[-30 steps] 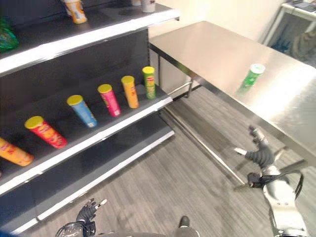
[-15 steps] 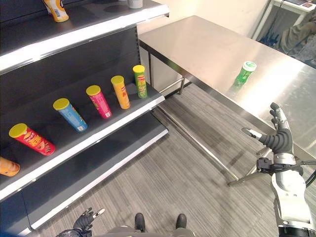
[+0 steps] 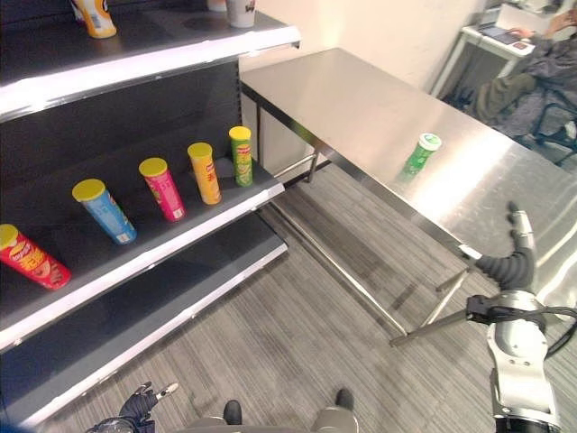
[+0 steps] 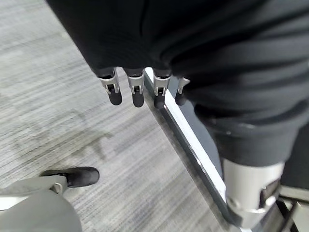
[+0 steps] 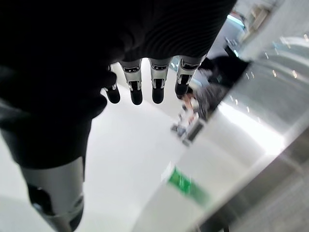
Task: Put the goods on the table back onto the shelves and tidy them up.
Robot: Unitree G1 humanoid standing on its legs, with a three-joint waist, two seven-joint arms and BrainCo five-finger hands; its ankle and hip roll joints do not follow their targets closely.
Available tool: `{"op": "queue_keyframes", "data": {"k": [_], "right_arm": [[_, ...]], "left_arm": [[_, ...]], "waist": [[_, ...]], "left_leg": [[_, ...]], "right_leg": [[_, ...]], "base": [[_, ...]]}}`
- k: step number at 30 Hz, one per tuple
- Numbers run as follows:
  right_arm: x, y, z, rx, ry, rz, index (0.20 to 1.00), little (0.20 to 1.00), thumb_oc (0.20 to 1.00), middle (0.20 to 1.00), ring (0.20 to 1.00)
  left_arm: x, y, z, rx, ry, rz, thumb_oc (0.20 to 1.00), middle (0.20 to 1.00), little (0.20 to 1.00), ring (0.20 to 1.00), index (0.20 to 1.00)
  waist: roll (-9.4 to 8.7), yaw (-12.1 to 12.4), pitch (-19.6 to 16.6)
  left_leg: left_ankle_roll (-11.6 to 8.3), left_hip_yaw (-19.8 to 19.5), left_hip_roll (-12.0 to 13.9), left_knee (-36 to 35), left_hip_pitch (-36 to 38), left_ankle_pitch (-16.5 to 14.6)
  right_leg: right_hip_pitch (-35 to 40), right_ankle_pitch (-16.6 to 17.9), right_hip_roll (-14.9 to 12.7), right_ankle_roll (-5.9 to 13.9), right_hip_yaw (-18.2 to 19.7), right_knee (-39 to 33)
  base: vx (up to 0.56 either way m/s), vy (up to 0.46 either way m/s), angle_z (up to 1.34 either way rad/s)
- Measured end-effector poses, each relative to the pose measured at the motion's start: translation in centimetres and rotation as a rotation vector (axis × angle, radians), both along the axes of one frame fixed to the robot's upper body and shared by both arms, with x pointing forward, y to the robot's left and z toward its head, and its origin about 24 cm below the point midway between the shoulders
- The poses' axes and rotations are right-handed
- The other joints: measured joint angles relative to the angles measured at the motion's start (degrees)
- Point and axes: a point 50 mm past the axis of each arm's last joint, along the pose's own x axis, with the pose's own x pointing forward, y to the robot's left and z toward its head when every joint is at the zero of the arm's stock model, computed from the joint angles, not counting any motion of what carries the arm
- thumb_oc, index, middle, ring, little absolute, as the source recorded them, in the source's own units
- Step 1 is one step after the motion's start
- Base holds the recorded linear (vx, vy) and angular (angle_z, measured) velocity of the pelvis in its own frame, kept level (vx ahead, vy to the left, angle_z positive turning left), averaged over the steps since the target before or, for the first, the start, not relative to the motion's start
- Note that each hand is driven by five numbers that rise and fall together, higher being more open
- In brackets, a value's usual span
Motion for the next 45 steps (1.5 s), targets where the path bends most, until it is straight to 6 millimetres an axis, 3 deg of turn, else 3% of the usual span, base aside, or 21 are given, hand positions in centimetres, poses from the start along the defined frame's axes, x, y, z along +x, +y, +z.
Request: {"op": "queue_keyframes", "data": {"k": [1,2,3,4,5,6,9,15,19,20,22,24,25,26,29,31,33,37,40,42,45], "right_arm": [[-0.2,-0.1,-0.3,-0.011,0.014,-0.013,1.0,1.0,1.0,1.0,1.0],[-0.6,-0.3,-1.0,-0.008,0.046,-0.026,1.0,1.0,1.0,1.0,1.0],[-0.8,-0.7,-1.8,-0.001,0.085,-0.042,1.0,1.0,1.0,1.0,1.0],[-1.2,-1.9,-2.6,0.001,0.142,-0.089,1.0,1.0,1.0,1.0,1.0],[-1.5,-2.5,-2.7,-0.004,0.165,-0.11,1.0,1.0,1.0,1.0,1.0],[-1.6,-3.0,-2.2,-0.021,0.169,-0.127,1.0,1.0,1.0,1.0,1.0],[-2.0,-4.6,-0.8,-0.062,0.157,-0.174,1.0,1.0,1.0,1.0,1.0],[-1.9,-6.0,1.2,-0.092,0.123,-0.192,1.0,1.0,1.0,1.0,1.0],[-1.3,-6.0,2.0,-0.092,0.092,-0.185,1.0,1.0,1.0,1.0,1.0],[-1.2,-6.1,2.1,-0.072,0.079,-0.183,1.0,1.0,1.0,1.0,1.0],[-1.2,-6.5,2.5,-0.082,0.08,-0.192,1.0,1.0,1.0,1.0,1.0],[-1.5,-6.9,2.9,-0.096,0.085,-0.206,1.0,1.0,1.0,1.0,1.0],[-1.5,-7.0,3.1,-0.102,0.081,-0.207,1.0,1.0,1.0,1.0,1.0],[-1.5,-7.0,3.2,-0.104,0.081,-0.208,1.0,1.0,1.0,1.0,1.0],[-0.8,-6.8,3.6,-0.086,0.048,-0.201,1.0,1.0,1.0,1.0,1.0],[-0.6,-6.7,3.4,-0.074,0.044,-0.205,1.0,1.0,1.0,1.0,1.0],[-0.6,-6.7,3.2,-0.062,0.04,-0.217,1.0,1.0,1.0,1.0,1.0],[-0.6,-7.2,2.7,-0.054,0.056,-0.25,1.0,1.0,1.0,1.0,1.0],[-0.7,-7.2,2.6,-0.071,0.063,-0.262,1.0,1.0,1.0,1.0,1.0],[-0.8,-7.3,2.6,-0.071,0.059,-0.27,1.0,1.0,1.0,1.0,1.0],[-0.9,-7.4,2.5,-0.065,0.072,-0.283,1.0,1.0,1.0,1.0,1.0]], "left_arm": [[-0.5,0.2,0.0,0.008,0.013,0.003,1.0,1.0,1.0,1.0,1.0],[-0.5,0.8,0.2,0.022,0.007,0.002,1.0,1.0,1.0,1.0,1.0],[-0.9,1.2,0.3,0.035,0.013,0.009,1.0,1.0,1.0,1.0,1.0],[-0.8,0.1,0.1,0.005,0.002,0.003,1.0,1.0,1.0,1.0,1.0],[-0.6,-0.6,0.0,-0.011,-0.007,-0.011,1.0,1.0,1.0,1.0,1.0],[-0.6,-1.9,-0.4,-0.043,-0.001,-0.033,1.0,1.0,1.0,1.0,1.0],[-0.2,-3.4,-0.6,-0.088,-0.018,-0.038,1.0,1.0,1.0,1.0,1.0],[-0.6,-3.3,-0.7,-0.097,-0.004,-0.048,1.0,1.0,1.0,1.0,1.0],[-0.6,-3.0,-0.6,-0.093,-0.005,-0.047,1.0,1.0,1.0,1.0,1.0],[-0.4,-2.9,-0.6,-0.093,-0.012,-0.045,1.0,1.0,1.0,1.0,1.0],[-0.1,-3.1,-0.6,-0.103,-0.016,-0.049,1.0,1.0,1.0,1.0,1.0],[-0.4,-3.4,-0.7,-0.116,-0.002,-0.062,1.0,1.0,1.0,1.0,1.0],[-0.7,-3.4,-0.8,-0.118,0.008,-0.059,1.0,1.0,1.0,1.0,1.0],[-0.9,-3.3,-0.8,-0.117,0.017,-0.058,1.0,1.0,1.0,1.0,1.0],[-1.6,-2.6,-0.8,-0.098,0.037,-0.054,1.0,1.0,1.0,1.0,1.0],[-1.9,-2.1,-0.7,-0.086,0.048,-0.05,1.0,1.0,1.0,1.0,1.0],[-1.6,-1.4,-0.5,-0.065,0.043,-0.054,1.0,1.0,1.0,1.0,1.0],[-0.5,-0.7,-0.1,-0.043,0.021,-0.067,1.0,1.0,1.0,1.0,1.0],[-0.2,0.8,0.5,-0.001,0.012,-0.064,1.0,1.0,1.0,1.0,1.0],[-0.3,1.0,0.5,0.007,0.019,-0.07,1.0,1.0,1.0,1.0,1.0],[-0.8,0.9,0.4,0.001,0.033,-0.068,1.0,1.0,1.0,1.0,1.0]], "waist": [[-0.41,-0.26,-0.14],[-2.72,-1.51,-0.81],[-3.91,-1.52,-0.96],[-0.88,-0.78,-1.83],[-0.37,-1.38,-1.78],[1.89,-1.25,-1.92],[4.36,-2.8,-2.0],[5.96,-2.81,-2.33],[6.02,-2.82,-1.74],[5.89,-2.11,-1.21],[5.72,-1.94,-0.34],[6.01,-1.72,-0.47],[5.81,-1.09,-0.45],[5.66,-0.94,-0.51],[3.69,-1.4,-0.49],[3.13,-1.38,-0.48],[1.85,-1.46,-0.67],[2.89,-1.6,0.08],[1.13,-1.8,-0.35],[1.04,-2.75,-0.43],[0.85,-3.39,-0.15]], "left_leg": [[-2.08,-1.21,0.02,-0.25,0.3,1.07],[-3.76,-2.92,-0.37,-0.99,1.47,0.55],[-4.82,-3.77,-0.52,-1.13,2.16,0.36],[-6.24,-5.23,2.56,-0.92,1.88,0.67],[-6.79,-6.21,3.77,-1.1,2.28,0.57],[-6.88,-6.57,5.43,-1.09,2.12,0.65],[-8.38,-9.82,7.65,0.59,0.16,1.42],[-9.59,-12.66,10.08,0.67,-2.52,1.53],[-9.92,-13.63,9.25,7.63,-7.65,1.81],[-10.83,-12.1,8.4,10.2,-9.55,3.55],[-9.78,-6.78,8.07,11.37,-10.75,5.04],[-8.74,-2.02,6.28,10.84,-11.1,2.16],[-6.34,0.38,3.16,12.45,-11.35,-1.24],[-4.98,0.25,1.9,11.58,-11.44,-2.18],[-4.62,1.86,-0.67,5.8,-9.08,-0.58],[-1.9,1.91,-1.52,4.23,-7.39,1.66],[-0.57,2.29,-2.39,3.31,-5.94,1.59],[1.74,2.01,-1.57,-0.82,-0.5,3.01],[1.67,1.57,-2.89,-1.09,0.66,1.47],[1.46,0.26,-2.83,-1.11,0.82,0.86],[0.34,-1.34,-2.52,-1.15,2.68,-0.16]], "right_leg": [[0.95,2.08,0.59,-1.43,0.14,0.12],[2.24,3.01,1.94,-1.92,1.07,1.25],[3.35,1.28,3.36,-3.02,1.2,1.41],[5.3,-0.74,7.24,-2.22,2.57,0.88],[5.83,-0.75,8.39,-2.89,2.11,0.6],[6.06,-0.99,9.99,-4.07,1.41,0.6],[7.15,-2.1,12.28,-5.13,-1.77,0.57],[7.24,-3.0,14.88,-6.34,-5.2,0.24],[7.44,-4.27,15.69,-7.85,-4.54,0.3],[7.92,-4.39,15.51,-8.1,-4.77,0.47],[8.48,-4.72,14.85,-8.66,-6.43,0.14],[8.61,-4.84,14.0,-8.84,-8.09,0.15],[7.61,-4.84,12.74,-8.83,-8.08,0.45],[7.21,-4.74,12.2,-8.65,-7.81,0.64],[5.14,-4.08,10.19,-7.5,-5.5,1.11],[5.23,-3.73,9.23,-5.9,-4.77,3.7],[5.01,-4.53,8.21,-5.2,-4.37,6.18],[-3.02,-7.34,6.84,-2.99,-2.14,26.23],[-5.55,-7.17,4.23,-3.28,-0.36,19.93],[-5.32,-3.7,3.45,-1.35,3.11,6.65],[-5.08,1.1,3.53,-1.0,3.56,0.16]], "base": [[0.15,-0.153,0.64],[0.27,-0.274,0.84],[0.18,-0.194,0.69],[0.25,-0.277,0.45],[0.24,-0.365,0.29],[0.19,-0.296,0.22],[0.11,-0.263,0.38],[0.1,-0.243,0.36],[0.05,-0.171,0.47],[0.05,-0.099,0.57],[0.08,-0.022,0.65],[0.12,0.032,0.49],[0.13,0.09,0.09],[0.15,0.111,0.03],[0.18,0.134,-0.13],[0.11,0.098,-0.14],[0.14,0.129,-0.05],[0.15,0.003,-0.02],[0.21,-0.127,0.09],[0.2,-0.136,0.23],[0.2,-0.155,0.33]]}}
